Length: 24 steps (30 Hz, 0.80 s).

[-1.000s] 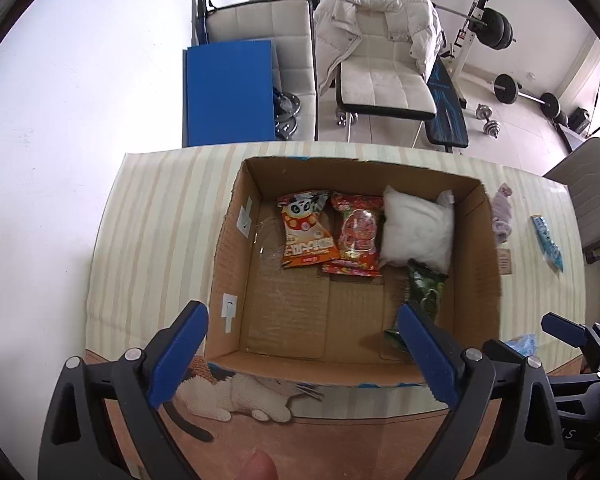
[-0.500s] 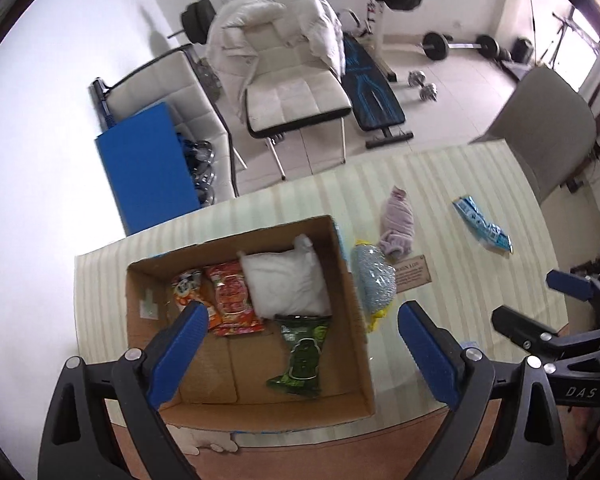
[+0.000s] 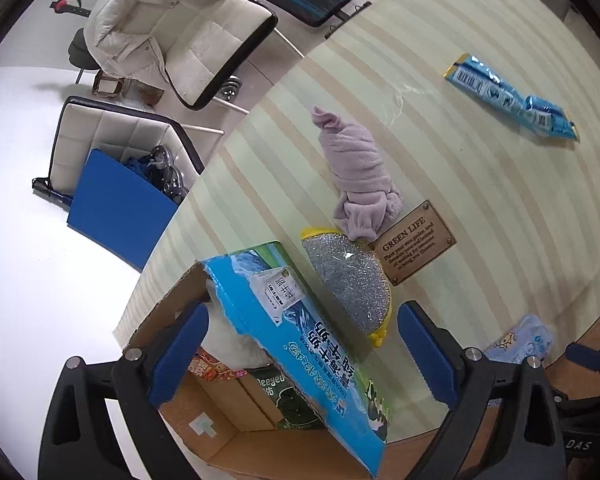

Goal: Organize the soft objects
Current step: 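Grasp the silver scrubber with left gripper while right gripper grasps the tissue pack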

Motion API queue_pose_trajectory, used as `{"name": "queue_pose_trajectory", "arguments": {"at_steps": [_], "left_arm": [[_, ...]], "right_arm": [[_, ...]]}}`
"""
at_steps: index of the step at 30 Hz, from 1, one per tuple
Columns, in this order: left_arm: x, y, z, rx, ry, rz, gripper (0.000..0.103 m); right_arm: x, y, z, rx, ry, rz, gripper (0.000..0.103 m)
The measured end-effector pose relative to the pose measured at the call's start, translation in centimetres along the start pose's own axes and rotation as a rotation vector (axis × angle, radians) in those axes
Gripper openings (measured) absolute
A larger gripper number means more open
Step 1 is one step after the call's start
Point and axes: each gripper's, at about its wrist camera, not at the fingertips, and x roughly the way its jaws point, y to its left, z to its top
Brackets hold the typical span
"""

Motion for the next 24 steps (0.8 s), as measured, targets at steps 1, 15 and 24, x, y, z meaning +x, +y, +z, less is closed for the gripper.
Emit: {"name": "queue_pose_trajectory", "arguments": {"at_steps": [1, 15, 24], "left_arm": [[0.6, -0.3, 0.3, 0.011, 0.016, 0.011, 0.097], [8.7, -4.9, 3.4, 0.091, 0.205, 0.056, 0.097], [12.1, -4.5, 2.0, -0.054, 0.292, -0.090, 0.088]], "right_arm": [[1.1, -0.7, -0.3, 0.043, 0.015, 0.018, 0.103], [4.9, -1.8, -1.5, 0.068, 0.036, -0.034, 0.052], [4.0, -1.0, 0.5, -0.089, 0.058, -0.164, 0.065]]}}
